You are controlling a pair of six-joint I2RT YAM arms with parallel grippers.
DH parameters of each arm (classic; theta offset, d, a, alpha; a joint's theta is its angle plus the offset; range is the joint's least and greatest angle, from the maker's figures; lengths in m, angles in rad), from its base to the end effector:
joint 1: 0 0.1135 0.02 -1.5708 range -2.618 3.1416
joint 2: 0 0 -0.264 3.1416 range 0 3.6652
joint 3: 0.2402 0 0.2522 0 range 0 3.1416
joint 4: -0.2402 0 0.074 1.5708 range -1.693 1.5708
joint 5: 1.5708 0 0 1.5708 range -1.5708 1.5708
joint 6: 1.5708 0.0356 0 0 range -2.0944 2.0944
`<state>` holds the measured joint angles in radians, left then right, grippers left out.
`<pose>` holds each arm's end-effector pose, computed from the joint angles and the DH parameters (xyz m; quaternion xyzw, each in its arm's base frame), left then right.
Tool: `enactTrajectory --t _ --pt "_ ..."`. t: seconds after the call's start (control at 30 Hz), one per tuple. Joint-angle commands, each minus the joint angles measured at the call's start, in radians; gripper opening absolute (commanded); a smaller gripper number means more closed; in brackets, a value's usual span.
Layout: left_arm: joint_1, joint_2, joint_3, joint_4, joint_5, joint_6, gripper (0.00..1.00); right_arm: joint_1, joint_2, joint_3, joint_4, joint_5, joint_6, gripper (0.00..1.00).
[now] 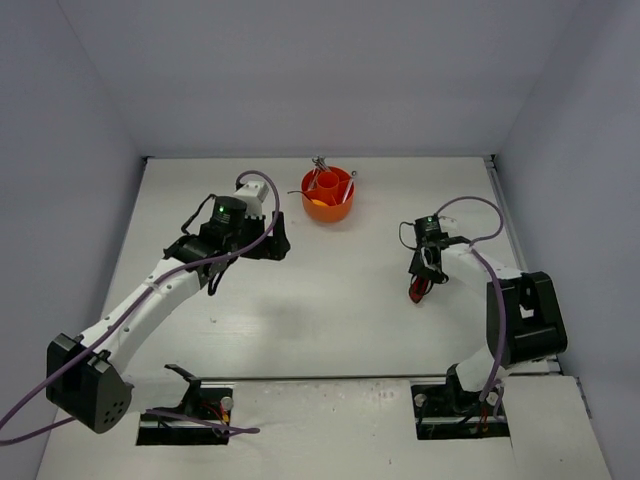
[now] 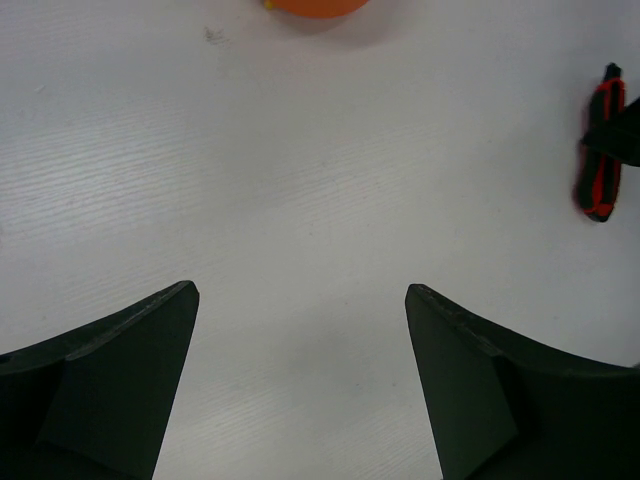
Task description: Sort the tools into containers
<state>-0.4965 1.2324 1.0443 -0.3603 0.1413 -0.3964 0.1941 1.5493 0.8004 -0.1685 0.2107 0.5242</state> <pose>0.2416 -0.1366 0.3187 0.0780 0.8672 -0.2662 0.4136 0.2965 0.0507 0.1682 0.1880 0.9235 0.0189 0.3338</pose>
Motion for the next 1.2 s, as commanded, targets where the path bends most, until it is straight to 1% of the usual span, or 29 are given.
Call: enactTrajectory --t 0.0,0.1,0.17,0.23,0.33,0.47,0.57,0.9,1.07,1.17 --pt "-0.004 0.001 0.134 0.068 0.121 -0.052 0.82 0.153 -0.157 0.120 0.048 0.026 -0.237 0.00" --pt "-0.005 0.040 0.219 0.072 0.187 -0.074 0.82 0.225 -0.248 0.157 0.095 -0.057 -0.350 0.00" --pt "-0.005 0.074 0.281 0.085 0.259 -0.104 0.82 0.264 -0.315 0.177 0.165 -0.179 -0.430 0.00" --pt "-0.006 0.099 0.320 0.125 0.347 -0.153 0.82 0.295 -0.355 0.195 0.218 -0.261 -0.490 0.00" --pt "-0.008 0.128 0.360 0.186 0.415 -0.239 0.82 0.315 -0.371 0.244 0.232 -0.359 -0.539 0.00" --pt "-0.013 0.154 0.384 0.286 0.464 -0.317 0.82 0.341 -0.359 0.309 0.238 -0.435 -0.568 0.00" --pt "-0.018 0.173 0.401 0.311 0.455 -0.329 0.82 0.359 -0.353 0.337 0.246 -0.463 -0.577 0.00" --pt "-0.040 0.238 0.420 0.391 0.443 -0.417 0.81 0.408 -0.328 0.367 0.257 -0.476 -0.596 0.00" --pt "-0.053 0.263 0.458 0.372 0.438 -0.411 0.70 0.414 -0.317 0.370 0.262 -0.475 -0.604 0.00" --pt "-0.072 0.278 0.487 0.291 0.414 -0.373 0.63 0.415 -0.314 0.371 0.266 -0.475 -0.607 0.00"
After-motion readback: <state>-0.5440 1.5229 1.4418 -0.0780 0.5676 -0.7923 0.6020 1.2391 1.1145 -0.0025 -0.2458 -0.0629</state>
